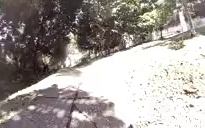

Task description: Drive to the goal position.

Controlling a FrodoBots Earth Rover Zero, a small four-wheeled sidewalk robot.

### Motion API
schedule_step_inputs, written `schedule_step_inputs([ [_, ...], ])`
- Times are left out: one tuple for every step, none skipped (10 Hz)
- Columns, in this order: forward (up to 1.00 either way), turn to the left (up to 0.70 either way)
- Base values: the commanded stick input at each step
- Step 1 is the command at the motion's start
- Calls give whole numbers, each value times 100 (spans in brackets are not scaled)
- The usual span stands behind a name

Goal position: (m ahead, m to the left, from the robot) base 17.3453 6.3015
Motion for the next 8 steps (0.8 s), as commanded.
schedule_step_inputs([
  [50, 0],
  [50, 0],
  [50, 0],
  [50, 0],
  [50, 0],
  [50, 0],
  [50, 0],
  [50, 0],
])
